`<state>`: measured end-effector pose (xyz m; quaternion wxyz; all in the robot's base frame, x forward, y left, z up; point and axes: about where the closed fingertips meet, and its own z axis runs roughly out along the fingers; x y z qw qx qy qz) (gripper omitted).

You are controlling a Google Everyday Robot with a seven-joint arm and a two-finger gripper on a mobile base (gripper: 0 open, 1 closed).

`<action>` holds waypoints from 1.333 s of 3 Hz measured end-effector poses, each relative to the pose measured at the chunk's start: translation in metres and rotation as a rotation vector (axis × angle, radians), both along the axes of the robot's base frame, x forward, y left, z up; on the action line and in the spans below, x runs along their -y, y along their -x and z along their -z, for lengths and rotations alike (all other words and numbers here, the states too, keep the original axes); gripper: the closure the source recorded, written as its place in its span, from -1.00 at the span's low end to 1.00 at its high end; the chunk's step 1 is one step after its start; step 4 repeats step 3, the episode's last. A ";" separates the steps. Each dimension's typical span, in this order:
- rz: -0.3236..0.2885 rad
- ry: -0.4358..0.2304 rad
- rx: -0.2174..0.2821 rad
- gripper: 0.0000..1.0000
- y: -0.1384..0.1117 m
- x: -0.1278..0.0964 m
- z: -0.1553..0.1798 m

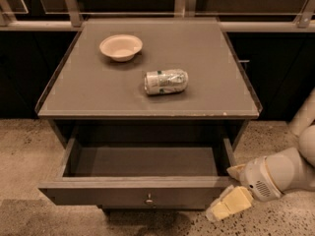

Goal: Open top drawer

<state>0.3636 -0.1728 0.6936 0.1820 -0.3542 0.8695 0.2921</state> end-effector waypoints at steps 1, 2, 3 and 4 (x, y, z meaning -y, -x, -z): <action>0.030 0.044 -0.051 -1.00 0.034 0.005 -0.014; 0.035 0.175 0.009 -1.00 0.047 0.016 -0.041; 0.035 0.175 0.009 -1.00 0.047 0.016 -0.041; 0.035 0.175 0.009 -1.00 0.047 0.016 -0.041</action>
Offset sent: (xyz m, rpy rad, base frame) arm -0.0501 -0.0339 0.0662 -0.3156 -0.0873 -0.0605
